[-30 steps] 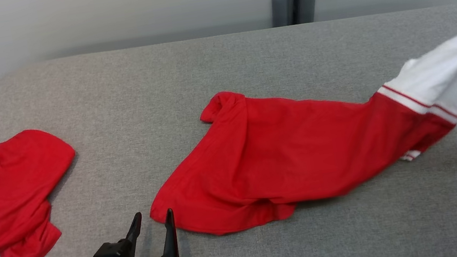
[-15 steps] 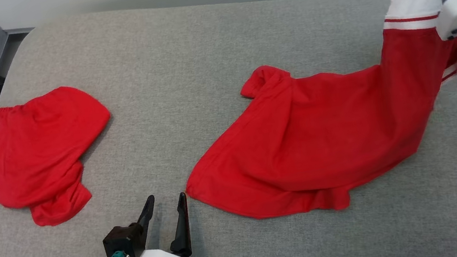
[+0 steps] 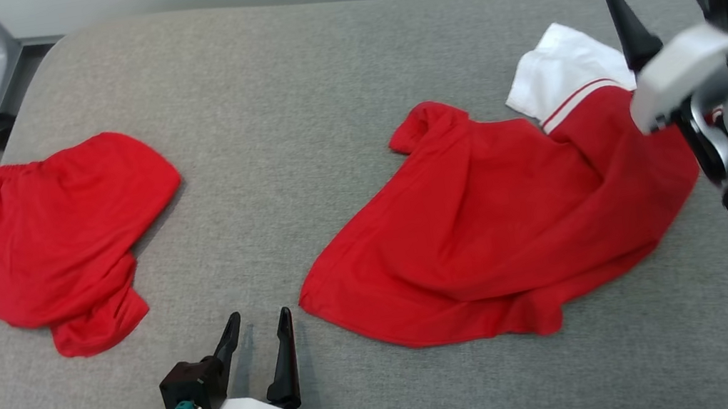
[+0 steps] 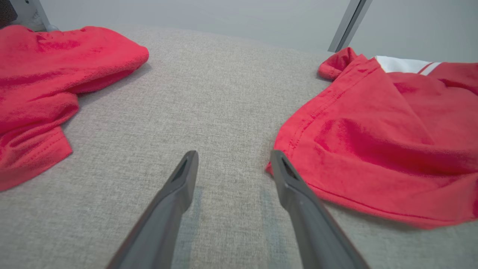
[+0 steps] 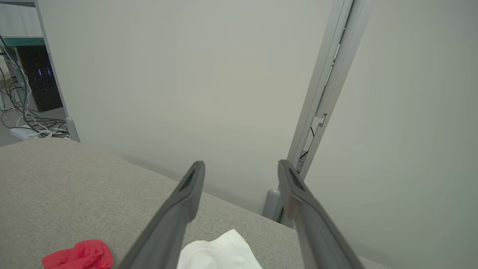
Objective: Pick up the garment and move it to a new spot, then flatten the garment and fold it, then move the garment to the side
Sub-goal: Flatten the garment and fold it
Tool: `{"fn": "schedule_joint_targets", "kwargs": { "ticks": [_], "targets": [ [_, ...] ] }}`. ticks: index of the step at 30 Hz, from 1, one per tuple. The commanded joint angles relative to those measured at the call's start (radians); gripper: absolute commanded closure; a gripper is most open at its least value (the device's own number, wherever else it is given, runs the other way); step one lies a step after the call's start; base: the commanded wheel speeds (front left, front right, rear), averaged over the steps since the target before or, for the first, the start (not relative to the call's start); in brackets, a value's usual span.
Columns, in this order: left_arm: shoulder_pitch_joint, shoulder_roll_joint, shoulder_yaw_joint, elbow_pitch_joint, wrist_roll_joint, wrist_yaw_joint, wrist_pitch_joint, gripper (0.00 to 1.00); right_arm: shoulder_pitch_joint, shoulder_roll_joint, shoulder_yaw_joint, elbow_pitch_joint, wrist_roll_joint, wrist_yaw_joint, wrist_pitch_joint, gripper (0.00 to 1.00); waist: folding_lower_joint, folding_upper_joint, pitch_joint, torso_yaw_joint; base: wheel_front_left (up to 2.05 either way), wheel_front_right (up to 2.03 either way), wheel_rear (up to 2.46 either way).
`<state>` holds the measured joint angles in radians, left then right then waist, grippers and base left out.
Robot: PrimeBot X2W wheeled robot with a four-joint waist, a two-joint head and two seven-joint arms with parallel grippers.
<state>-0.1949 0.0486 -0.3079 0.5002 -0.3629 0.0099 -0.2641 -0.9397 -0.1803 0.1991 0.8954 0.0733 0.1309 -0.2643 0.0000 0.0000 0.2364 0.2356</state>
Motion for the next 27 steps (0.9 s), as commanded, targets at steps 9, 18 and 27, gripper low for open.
{"fn": "schedule_joint_targets", "kwargs": {
  "ticks": [9, 18, 27],
  "targets": [
    [0.019, 0.004, 0.0, -0.01, 0.009, -0.009, 0.0, 0.0, 0.262, -0.061, -0.094, -0.034, 0.09, 0.0, 0.0, 0.0, 0.0, 0.0, -0.033, -0.072, 0.0, 0.0, 0.0],
    [-0.001, 0.004, -0.01, -0.019, 0.007, -0.014, 0.0, 0.0, 0.386, -0.037, -0.131, -0.028, 0.117, 0.0, 0.0, 0.0, 0.0, 0.0, -0.005, -0.082, 0.0, 0.0, 0.0],
    [-0.016, 0.004, -0.015, -0.013, 0.005, -0.017, 0.0, 0.0, 0.357, -0.02, -0.159, -0.005, 0.108, 0.0, 0.0, 0.0, 0.0, 0.0, 0.029, -0.043, 0.0, 0.0, 0.0]
  ]
}}
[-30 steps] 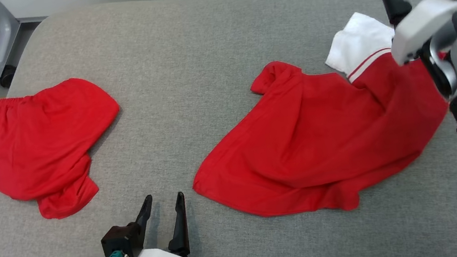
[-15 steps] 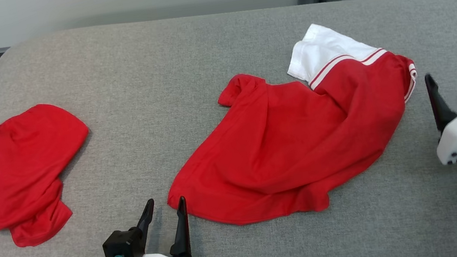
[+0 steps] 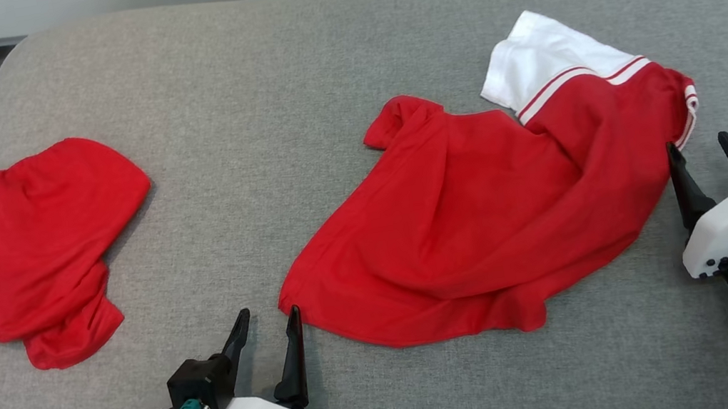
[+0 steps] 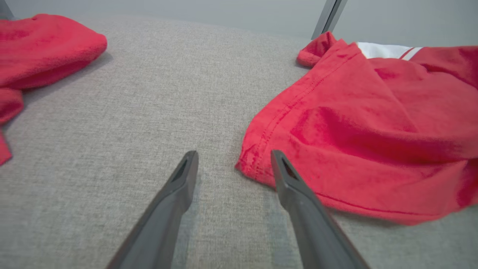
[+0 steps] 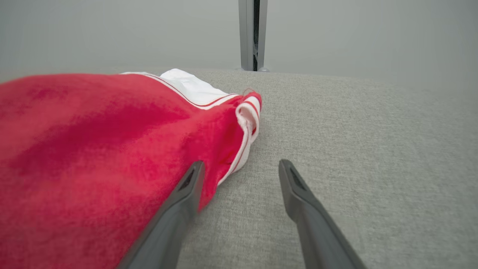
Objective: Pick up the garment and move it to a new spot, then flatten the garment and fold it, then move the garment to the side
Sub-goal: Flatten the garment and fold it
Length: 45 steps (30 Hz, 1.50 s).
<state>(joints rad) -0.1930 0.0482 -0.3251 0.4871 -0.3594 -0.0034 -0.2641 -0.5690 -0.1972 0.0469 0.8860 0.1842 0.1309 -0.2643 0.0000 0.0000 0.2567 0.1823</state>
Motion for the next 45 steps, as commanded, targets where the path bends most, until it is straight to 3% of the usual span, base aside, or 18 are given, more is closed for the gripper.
{"fn": "schedule_joint_targets", "kwargs": {
  "ticks": [1, 2, 4, 5, 6, 7, 12, 19, 32, 40, 45],
  "targets": [
    [-0.019, 0.004, 0.003, 0.001, 0.002, -0.004, 0.0, 0.0, -0.018, -0.001, -0.013, 0.008, -0.005, 0.0, 0.0, 0.02, 0.0, 0.0, 0.013, 0.015, 0.0, 0.0, 0.0],
    [-0.021, 0.004, 0.004, 0.001, 0.001, -0.003, 0.0, 0.0, -0.02, 0.001, -0.016, 0.013, -0.007, 0.0, 0.0, 0.17, 0.0, 0.0, 0.016, 0.018, 0.0, 0.0, 0.0],
    [-0.022, 0.004, 0.007, 0.002, 0.0, -0.004, 0.0, 0.0, -0.029, 0.0, -0.028, 0.025, -0.015, 0.0, 0.0, 0.81, 0.0, 0.0, 0.021, 0.024, 0.0, 0.0, 0.0],
    [-0.022, 0.004, 0.007, 0.002, 0.0, -0.004, 0.0, 0.0, -0.029, 0.0, -0.028, 0.025, -0.015, 0.0, 0.0, 0.81, 0.0, 0.0, 0.021, 0.024, 0.0, 0.0, 0.0],
    [-0.023, 0.004, 0.007, 0.002, 0.001, -0.005, 0.0, 0.0, -0.033, 0.0, -0.033, 0.03, -0.015, 0.0, 0.0, 0.95, 0.0, 0.0, 0.022, 0.026, 0.0, 0.0, 0.0],
    [-0.024, 0.004, 0.007, 0.002, 0.001, -0.005, 0.0, 0.0, -0.036, -0.001, -0.038, 0.034, -0.018, 0.0, 0.0, 0.99, 0.0, 0.0, 0.022, 0.027, 0.0, 0.0, 0.0],
    [-0.022, 0.004, 0.017, 0.005, 0.008, -0.003, 0.0, 0.0, -0.041, 0.0, -0.073, 0.031, -0.014, 0.0, 0.0, 1.0, 0.0, 0.0, 0.014, 0.021, 0.0, 0.0, 0.0],
    [0.008, 0.005, 0.024, 0.01, 0.008, -0.01, 0.0, 0.0, 0.002, 0.009, -0.112, -0.102, 0.012, 0.0, 0.0, 1.0, 0.0, 0.0, -0.045, -0.002, 0.0, 0.0, 0.0],
    [0.101, 0.004, 0.041, 0.024, 0.008, 0.006, 0.0, 0.0, 0.011, -0.004, 0.062, -0.428, 0.158, 0.0, 0.013, 1.0, 0.0, 0.0, -0.203, -0.044, 0.0, 0.0, 0.0],
    [0.135, 0.004, 0.047, 0.02, 0.001, 0.011, 0.0, 0.0, 0.022, 0.016, 0.15, -0.61, 0.224, 0.0, 0.118, 1.0, 0.0, 0.0, -0.25, -0.056, 0.0, 0.0, 0.0],
    [0.132, 0.005, 0.038, 0.016, -0.006, 0.008, 0.0, 0.0, 0.028, 0.034, 0.194, -0.662, 0.221, 0.0, 0.177, 1.0, 0.0, 0.0, -0.239, -0.038, 0.0, 0.0, 0.0]
  ]
}}
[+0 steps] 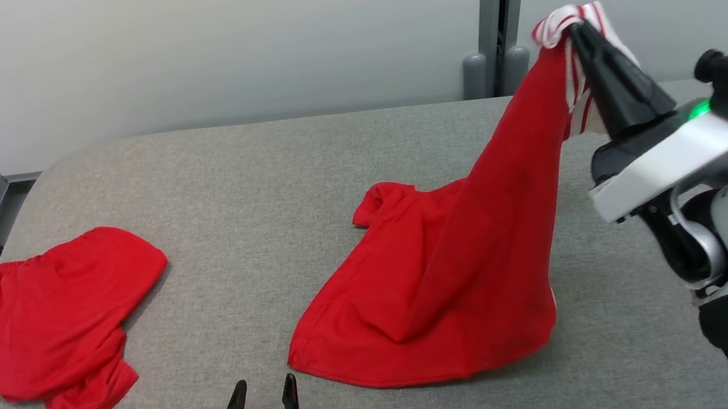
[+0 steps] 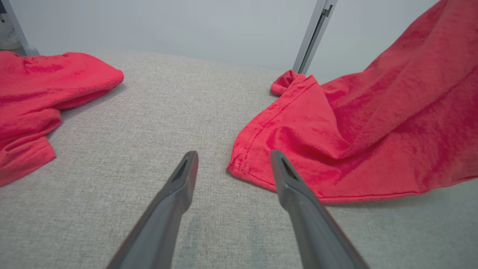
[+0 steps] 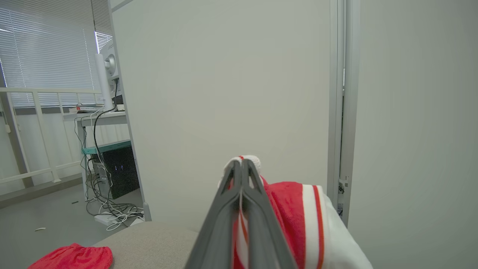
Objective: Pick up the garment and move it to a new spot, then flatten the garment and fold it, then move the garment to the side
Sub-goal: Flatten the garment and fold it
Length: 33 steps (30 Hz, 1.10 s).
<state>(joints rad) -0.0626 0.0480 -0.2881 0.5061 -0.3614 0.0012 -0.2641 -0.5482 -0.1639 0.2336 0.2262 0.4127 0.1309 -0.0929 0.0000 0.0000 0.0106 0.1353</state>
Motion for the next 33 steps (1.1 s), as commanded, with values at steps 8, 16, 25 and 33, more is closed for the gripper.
{"fn": "schedule_joint_targets", "kwargs": {
  "ticks": [8, 16, 25, 33],
  "targets": [
    [-0.037, 0.005, -0.03, 0.003, -0.02, 0.0, 0.0, 0.0, -0.051, 0.045, 0.162, 0.145, -0.054, 0.0, 0.03, 1.0, 0.0, 0.0, 0.063, 0.094, 0.0, 0.0, 0.0],
    [-0.068, 0.004, -0.059, 0.01, -0.03, 0.0, 0.0, 0.0, -0.179, 0.103, 0.307, 0.414, -0.022, 0.0, -0.078, 0.0, 0.0, 0.0, 0.114, 0.183, 0.0, 0.0, 0.0],
    [-0.049, 0.004, -0.034, 0.005, -0.018, 0.006, 0.0, 0.0, -0.221, 0.093, 0.28, 0.581, 0.051, 0.0, -0.168, 0.0, 0.0, 0.0, 0.099, 0.153, 0.0, 0.0, 0.0],
    [-0.042, 0.005, -0.036, -0.005, -0.015, 0.002, 0.0, 0.0, -0.115, 0.009, 0.153, 0.618, 0.043, 0.0, -0.173, 0.0, 0.0, 0.0, 0.09, 0.085, 0.0, 0.0, 0.0]
  ]
}}
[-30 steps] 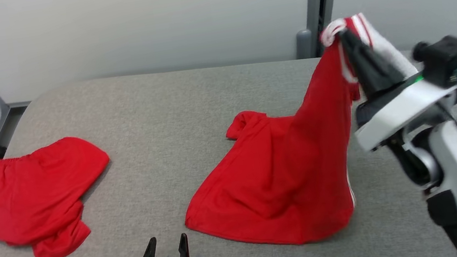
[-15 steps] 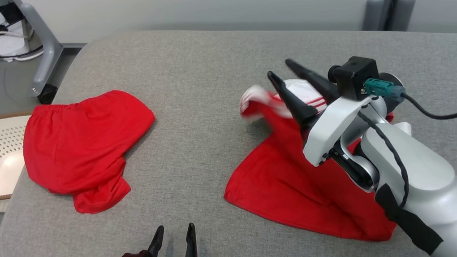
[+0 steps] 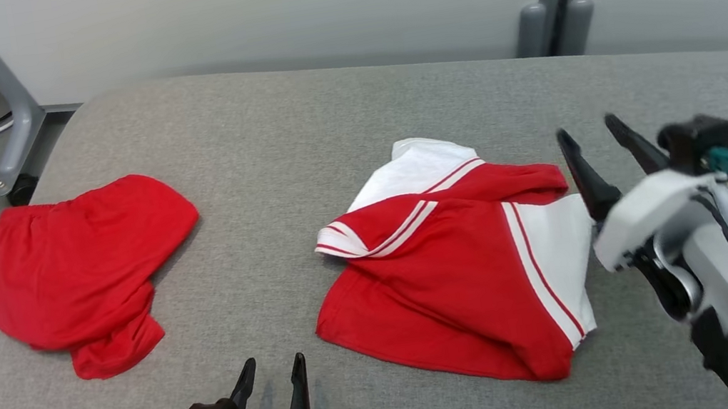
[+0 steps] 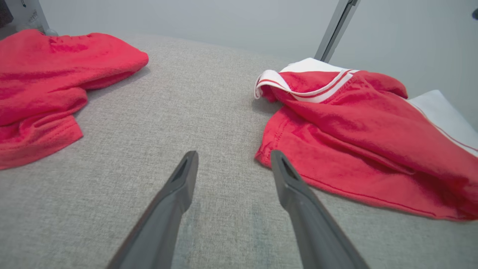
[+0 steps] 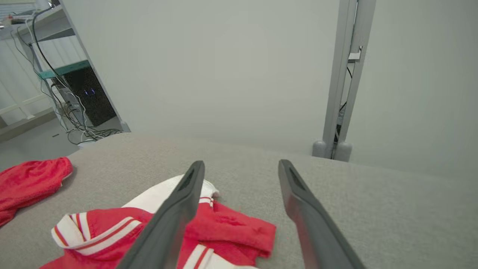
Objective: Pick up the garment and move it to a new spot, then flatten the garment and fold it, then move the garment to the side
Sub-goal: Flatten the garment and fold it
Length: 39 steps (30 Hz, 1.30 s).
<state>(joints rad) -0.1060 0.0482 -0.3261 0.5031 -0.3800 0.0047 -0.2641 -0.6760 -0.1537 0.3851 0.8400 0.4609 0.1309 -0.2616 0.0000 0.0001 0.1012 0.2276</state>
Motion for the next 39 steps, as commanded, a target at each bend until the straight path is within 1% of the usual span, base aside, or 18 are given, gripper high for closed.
{"fn": "schedule_joint_targets", "kwargs": {
  "ticks": [1, 3, 7, 12, 18, 19, 20, 22, 23, 24, 26, 28, 30, 33, 39],
  "targets": [
    [0.0, 0.005, 0.001, -0.003, 0.003, -0.001, 0.0, 0.0, 0.032, -0.005, -0.007, 0.008, -0.004, 0.0, -0.004, 0.0, 0.0, -0.0001, 0.0, -0.011, 0.0, 0.0, 0.0],
    [-0.006, 0.005, -0.002, -0.005, -0.001, -0.001, 0.0, 0.0, 0.06, -0.014, -0.016, 0.017, -0.008, 0.0, -0.004, 0.0, 0.0, -0.0001, 0.003, -0.016, 0.0, 0.0, 0.0],
    [-0.017, 0.004, -0.006, -0.011, -0.001, -0.004, 0.0, 0.0, 0.101, -0.007, -0.032, 0.038, 0.004, 0.0, -0.005, 0.0, 0.0, -0.0001, 0.015, -0.022, 0.0, 0.0, 0.0],
    [-0.026, 0.004, -0.012, -0.013, -0.001, -0.005, 0.0, 0.0, 0.12, 0.004, -0.004, 0.068, 0.032, 0.0, -0.005, 0.0, 0.0, -0.0001, 0.031, -0.015, 0.0, 0.0, 0.0],
    [-0.026, 0.004, -0.012, -0.011, -0.009, -0.001, 0.0, 0.0, 0.105, -0.004, 0.018, 0.093, 0.06, 0.0, -0.005, 0.0, 0.0, -0.0001, 0.043, -0.005, 0.0, 0.0, 0.0],
    [-0.029, 0.004, -0.011, -0.01, -0.01, -0.002, 0.0, 0.0, 0.096, 0.001, 0.026, 0.104, 0.071, 0.0, -0.005, 0.13, 0.0, -0.0001, 0.048, 0.0, 0.0, 0.0, 0.0],
    [-0.031, 0.004, -0.012, -0.01, -0.01, -0.003, 0.0, 0.0, 0.09, 0.0, 0.029, 0.109, 0.075, 0.0, -0.005, 0.16, 0.0, -0.0001, 0.05, 0.003, 0.0, 0.0, 0.0],
    [-0.032, 0.004, -0.013, -0.011, -0.011, -0.003, 0.0, 0.0, 0.082, -0.003, 0.033, 0.12, 0.08, 0.0, -0.005, 0.28, 0.0, -0.0001, 0.053, 0.007, 0.0, 0.0, 0.0],
    [-0.033, 0.004, -0.014, -0.013, -0.011, -0.003, 0.0, 0.0, 0.078, -0.004, 0.036, 0.126, 0.082, 0.0, -0.005, 0.35, 0.0, -0.0001, 0.055, 0.01, 0.0, 0.0, 0.0],
    [-0.034, 0.004, -0.015, -0.014, -0.011, -0.003, 0.0, 0.0, 0.074, -0.005, 0.038, 0.129, 0.084, 0.0, -0.005, 0.51, 0.0, -0.0001, 0.057, 0.011, 0.0, 0.0, 0.0],
    [-0.035, 0.004, -0.015, -0.016, -0.011, -0.002, 0.0, 0.0, 0.068, -0.006, 0.04, 0.134, 0.085, 0.0, -0.005, 0.62, 0.0, -0.0001, 0.06, 0.014, 0.0, 0.0, 0.0],
    [-0.037, 0.004, -0.014, -0.018, -0.01, 0.0, 0.0, 0.0, 0.065, -0.006, 0.04, 0.137, 0.086, 0.0, -0.005, 0.99, 0.0, -0.0001, 0.063, 0.015, 0.0, 0.0, 0.0],
    [-0.038, 0.004, -0.011, -0.018, -0.01, 0.0, 0.0, 0.0, 0.06, -0.01, 0.038, 0.142, 0.078, 0.0, -0.005, 1.0, 0.0, -0.0001, 0.065, 0.014, 0.0, 0.0, 0.0],
    [-0.033, 0.004, -0.002, -0.019, -0.007, 0.003, 0.0, 0.0, 0.051, -0.021, 0.005, 0.121, 0.073, 0.0, -0.005, 1.0, 0.0, -0.0001, 0.064, 0.002, 0.0, 0.0, 0.0],
    [-0.016, 0.005, 0.007, -0.012, 0.001, -0.005, 0.0, 0.0, 0.077, -0.034, -0.141, 0.083, 0.05, 0.0, -0.005, 1.0, 0.0, -0.0001, 0.036, -0.057, 0.0, 0.0, 0.0]
  ]
}}
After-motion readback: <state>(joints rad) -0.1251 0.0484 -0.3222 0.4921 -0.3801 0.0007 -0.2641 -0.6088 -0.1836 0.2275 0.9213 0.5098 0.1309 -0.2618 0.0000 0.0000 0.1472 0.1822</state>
